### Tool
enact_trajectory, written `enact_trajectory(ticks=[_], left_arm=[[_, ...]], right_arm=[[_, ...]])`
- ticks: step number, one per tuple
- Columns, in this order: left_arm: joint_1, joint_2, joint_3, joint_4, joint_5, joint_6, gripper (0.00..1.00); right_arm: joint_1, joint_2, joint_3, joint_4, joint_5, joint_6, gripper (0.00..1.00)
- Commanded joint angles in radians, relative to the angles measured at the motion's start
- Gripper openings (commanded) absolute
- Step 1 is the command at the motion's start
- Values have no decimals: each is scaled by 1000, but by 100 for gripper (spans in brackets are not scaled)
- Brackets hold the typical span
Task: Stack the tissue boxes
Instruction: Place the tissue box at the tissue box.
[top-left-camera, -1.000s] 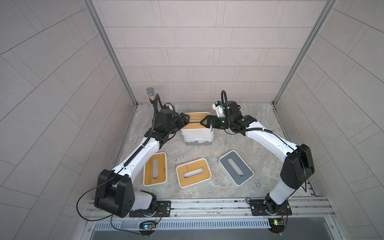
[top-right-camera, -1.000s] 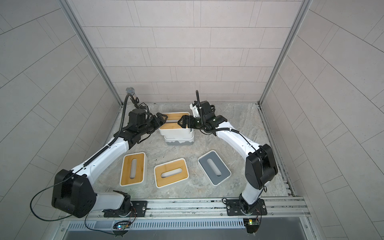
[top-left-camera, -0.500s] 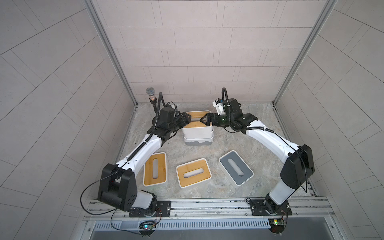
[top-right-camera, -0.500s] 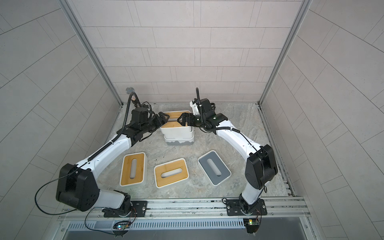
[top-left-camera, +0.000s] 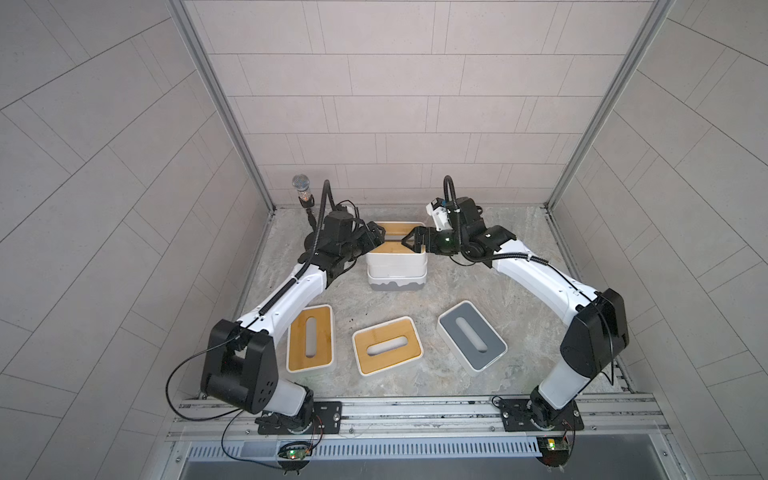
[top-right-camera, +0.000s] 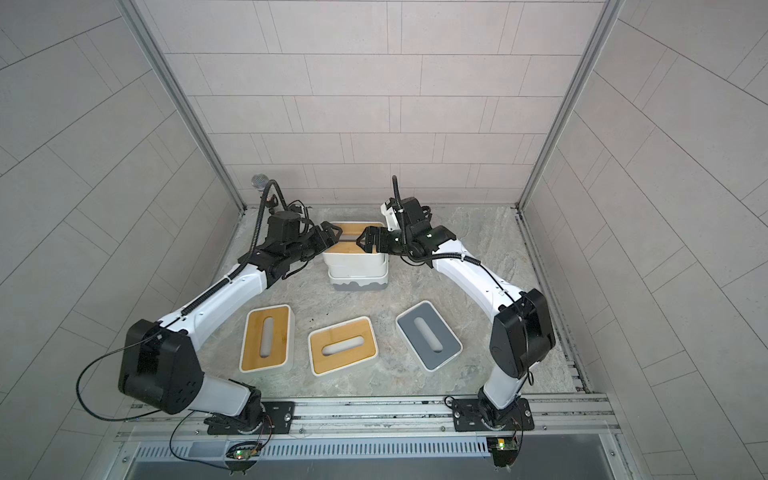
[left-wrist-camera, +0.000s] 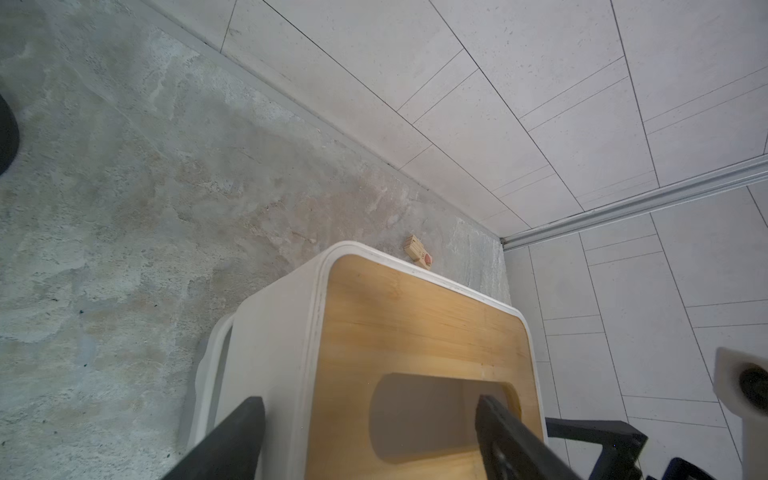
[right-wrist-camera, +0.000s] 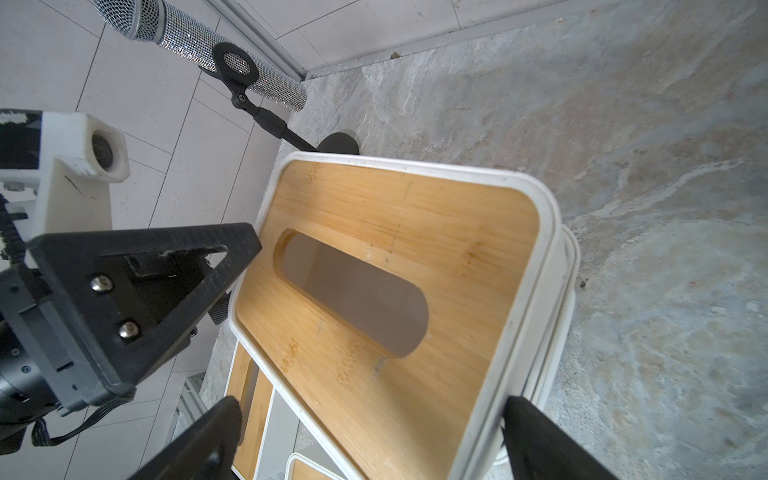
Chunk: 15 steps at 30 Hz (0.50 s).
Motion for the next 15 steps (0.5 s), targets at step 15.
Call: enact_trajectory(ticks=[15], left_arm=[[-51,18,61,-9,6,97,85]], right_arm=[[14,2,3,56,1,-26,99]])
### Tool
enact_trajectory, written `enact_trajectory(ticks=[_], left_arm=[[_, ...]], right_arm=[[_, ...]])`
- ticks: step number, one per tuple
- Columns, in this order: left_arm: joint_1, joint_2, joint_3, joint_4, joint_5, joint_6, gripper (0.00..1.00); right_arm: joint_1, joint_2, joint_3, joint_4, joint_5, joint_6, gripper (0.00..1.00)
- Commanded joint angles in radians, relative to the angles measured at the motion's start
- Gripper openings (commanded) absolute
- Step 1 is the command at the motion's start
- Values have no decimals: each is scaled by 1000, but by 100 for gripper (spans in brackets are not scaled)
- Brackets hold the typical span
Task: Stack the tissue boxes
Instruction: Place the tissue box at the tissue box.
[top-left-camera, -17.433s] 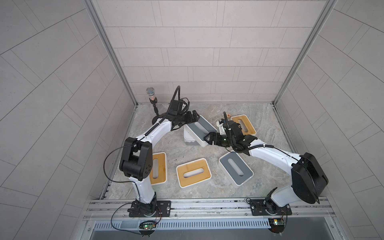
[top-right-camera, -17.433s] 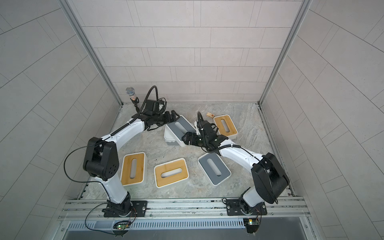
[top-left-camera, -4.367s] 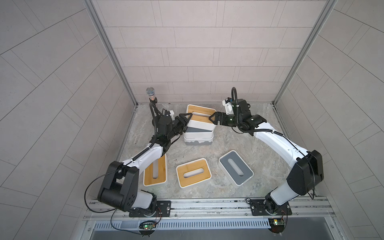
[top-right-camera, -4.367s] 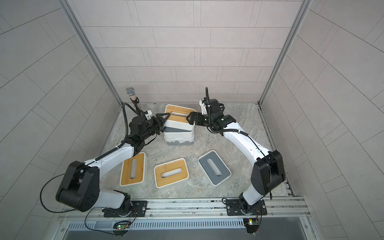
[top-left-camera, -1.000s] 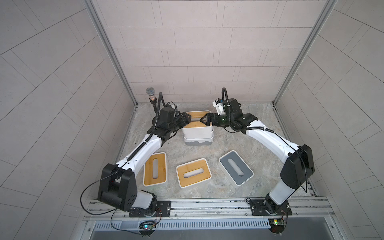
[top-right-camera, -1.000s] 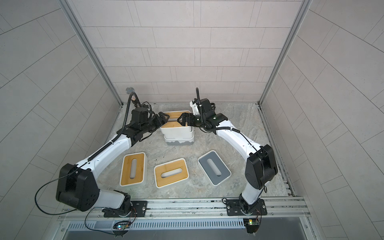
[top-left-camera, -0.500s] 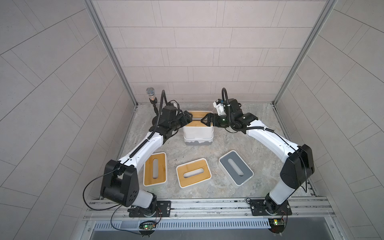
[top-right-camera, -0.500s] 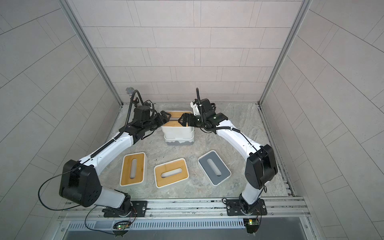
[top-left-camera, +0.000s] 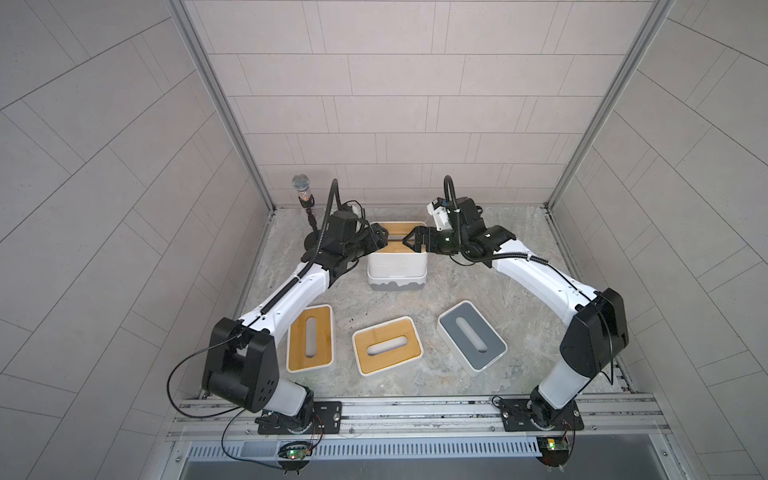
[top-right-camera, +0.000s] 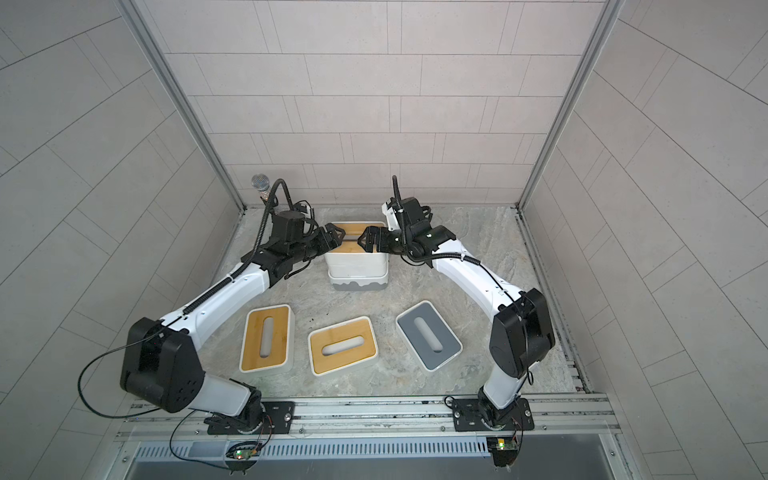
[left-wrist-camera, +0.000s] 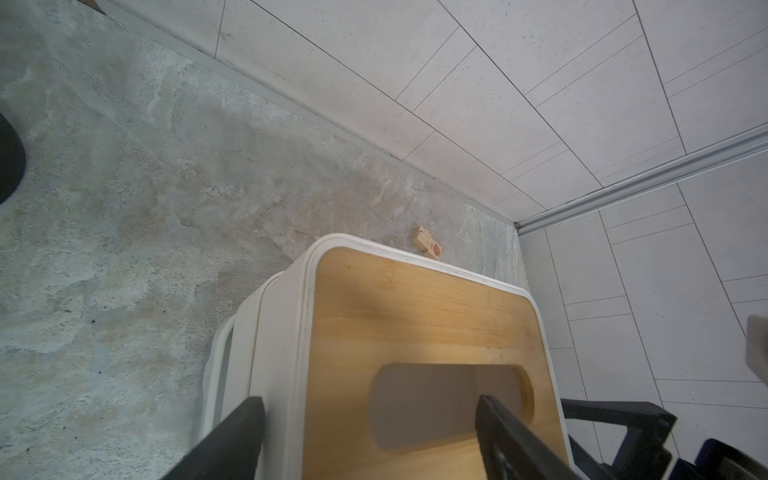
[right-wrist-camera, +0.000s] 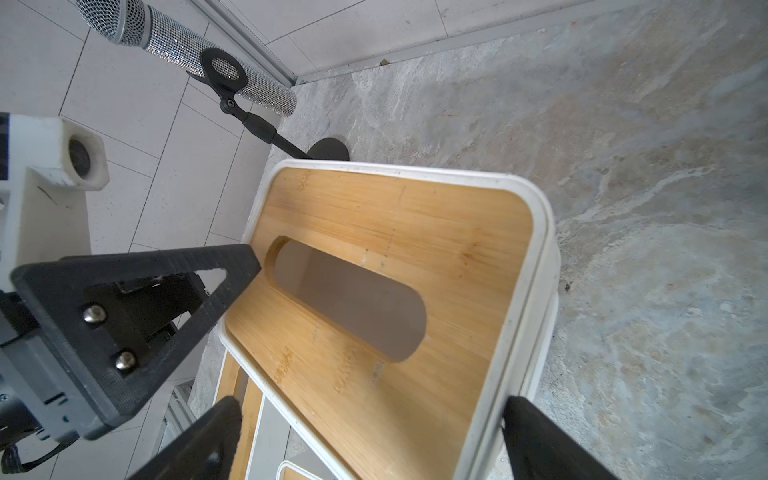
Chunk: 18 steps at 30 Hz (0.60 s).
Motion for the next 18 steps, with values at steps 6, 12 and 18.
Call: enact_trajectory(ticks=[6,12,18], left_arm=[[-24,24,53,22,30,33,85],[-28,37,70,17,28,46,85],[-31,47,75,13,16,50,85]], right_arm=[[14,6,8,55,-27,-23,99],[14,16,14,62,-32,-24,99],[14,23,24,49,-16,-38,99]])
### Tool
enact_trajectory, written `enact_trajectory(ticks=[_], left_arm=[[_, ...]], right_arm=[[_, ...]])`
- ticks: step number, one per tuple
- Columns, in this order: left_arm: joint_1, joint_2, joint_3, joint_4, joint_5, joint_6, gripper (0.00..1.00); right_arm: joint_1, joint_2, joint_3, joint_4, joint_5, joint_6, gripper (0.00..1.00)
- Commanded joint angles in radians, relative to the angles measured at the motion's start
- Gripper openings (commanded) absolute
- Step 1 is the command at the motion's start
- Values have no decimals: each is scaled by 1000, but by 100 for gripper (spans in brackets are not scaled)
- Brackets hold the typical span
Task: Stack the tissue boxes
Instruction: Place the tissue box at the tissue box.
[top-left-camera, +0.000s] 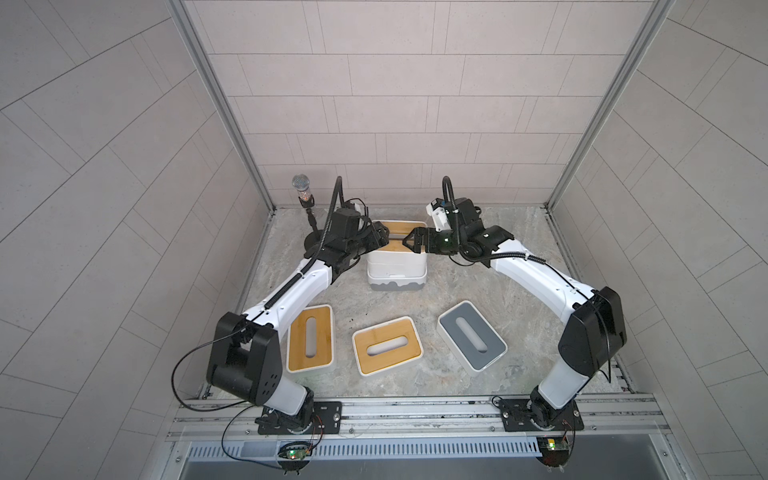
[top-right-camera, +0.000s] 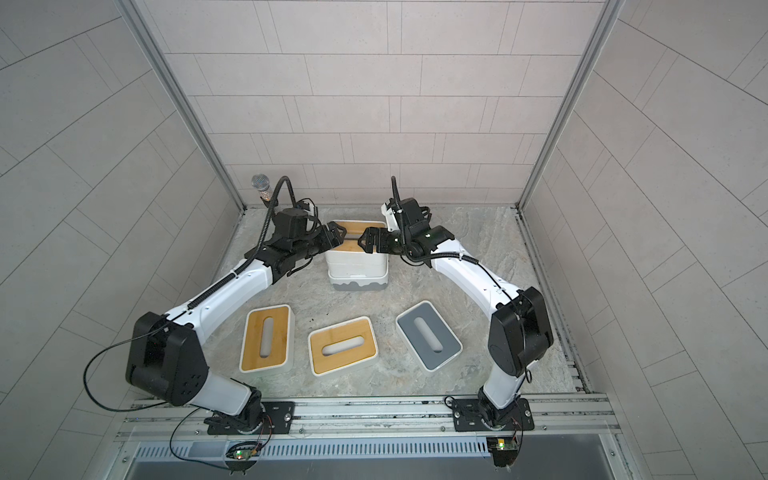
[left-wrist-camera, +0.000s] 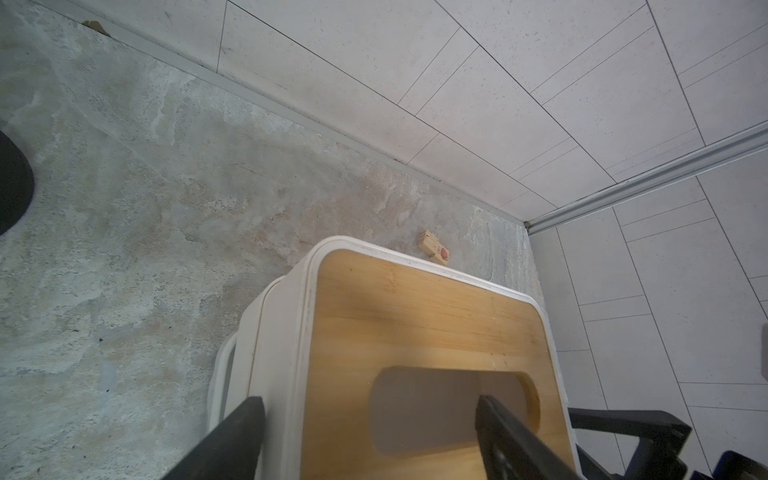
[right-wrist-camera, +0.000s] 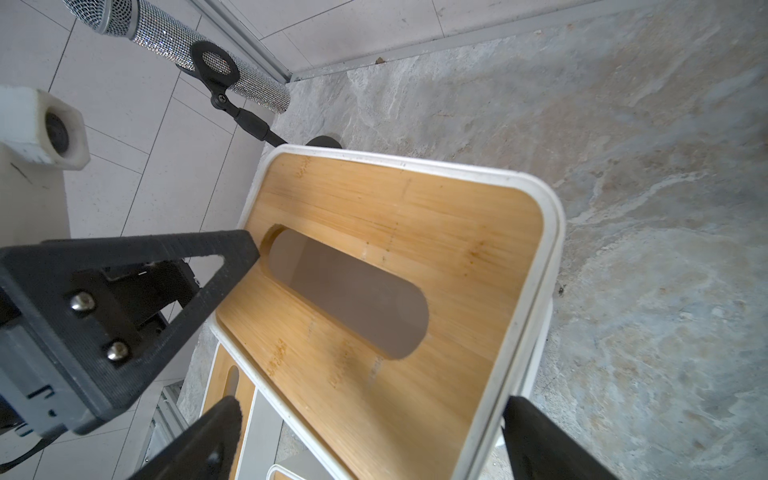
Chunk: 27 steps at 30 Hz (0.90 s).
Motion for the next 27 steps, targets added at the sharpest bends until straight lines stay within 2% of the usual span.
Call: enact_trajectory(ticks=[1,16,27], left_arm=[[-26,11,35,22,39,15,85],[-36,-19,8,-4,-19,-1,86],[-34,-47,-1,-39,-107,-27,86]], right_arm=[[14,12,30,46,-32,-21,99],[12,14,34,14,-18,-38,99],[6,12,43,-29,20,-66,99]])
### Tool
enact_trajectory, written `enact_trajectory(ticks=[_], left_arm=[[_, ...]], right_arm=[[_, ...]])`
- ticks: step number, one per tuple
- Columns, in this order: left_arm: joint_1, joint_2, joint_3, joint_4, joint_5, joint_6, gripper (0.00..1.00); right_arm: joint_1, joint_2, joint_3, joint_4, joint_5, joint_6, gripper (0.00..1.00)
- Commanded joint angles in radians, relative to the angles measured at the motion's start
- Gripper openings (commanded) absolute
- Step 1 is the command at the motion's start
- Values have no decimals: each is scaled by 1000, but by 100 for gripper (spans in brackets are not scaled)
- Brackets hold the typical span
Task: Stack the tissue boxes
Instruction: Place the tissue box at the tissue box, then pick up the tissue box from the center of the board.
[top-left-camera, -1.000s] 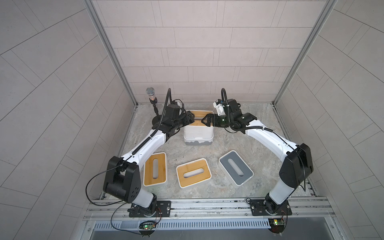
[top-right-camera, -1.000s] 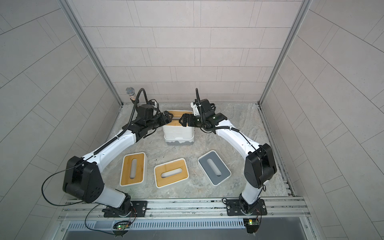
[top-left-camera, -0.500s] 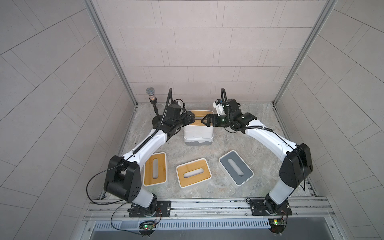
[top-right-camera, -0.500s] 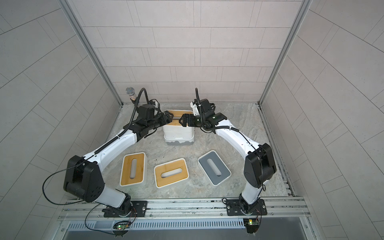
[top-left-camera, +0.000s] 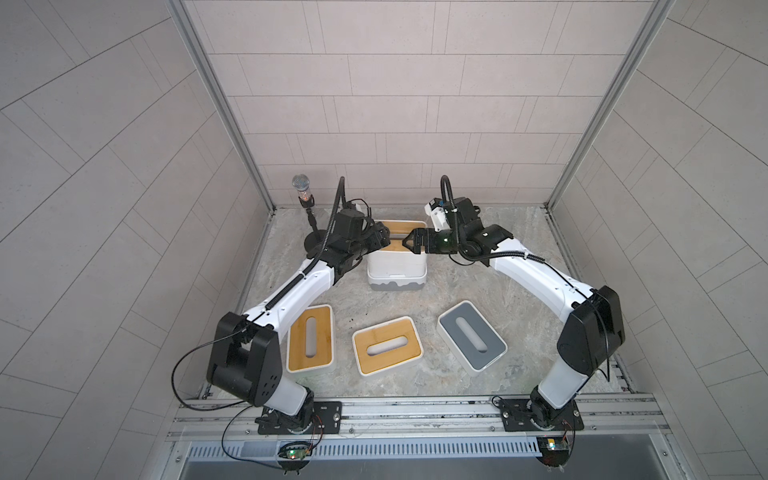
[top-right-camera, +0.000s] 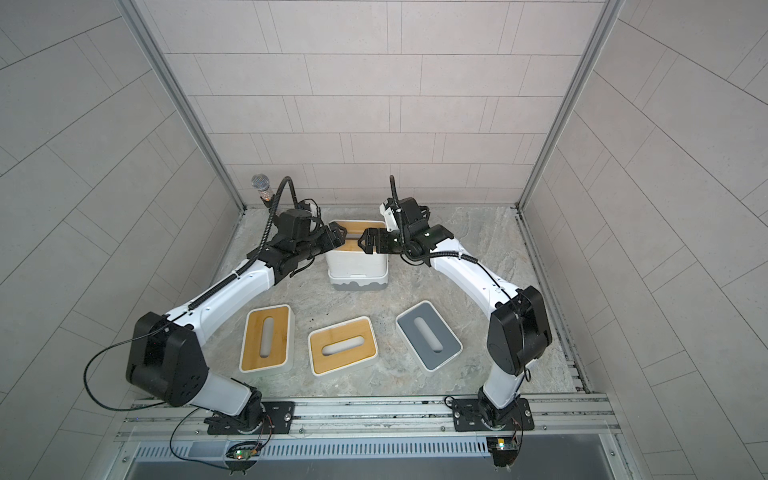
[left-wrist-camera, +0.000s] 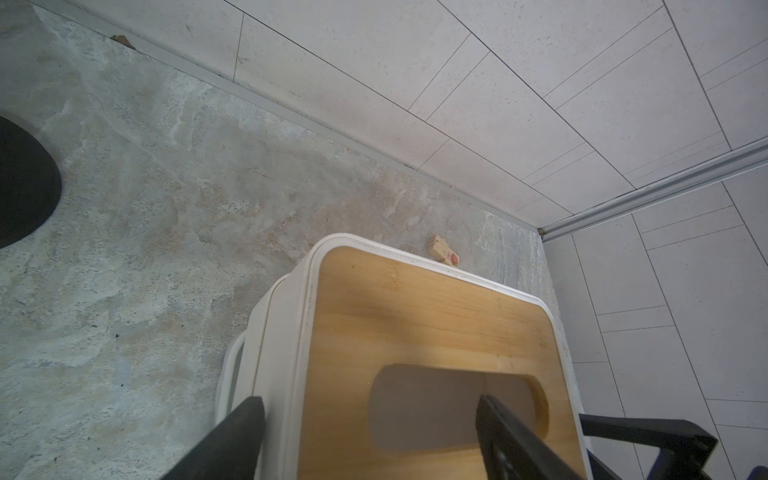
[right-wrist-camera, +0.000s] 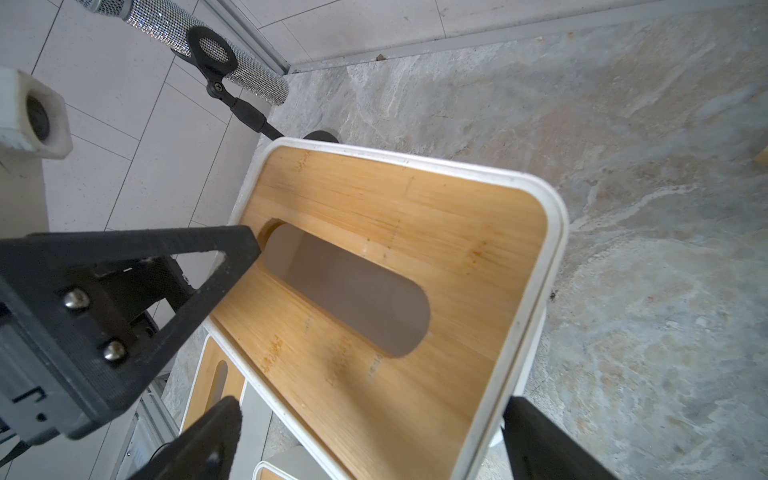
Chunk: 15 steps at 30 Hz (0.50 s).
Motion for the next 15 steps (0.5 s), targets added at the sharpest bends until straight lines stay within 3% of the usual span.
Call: enact_trajectory(ticks=[1,15], left_arm=[[-6,-40,-1,-23,-37,-17,86],[-5,-159,-2,-96,-138,-34,87]], right_arm=[[4,2,26,-10,14,-16,99],[-8,-51,48,-78,57,-53,99]])
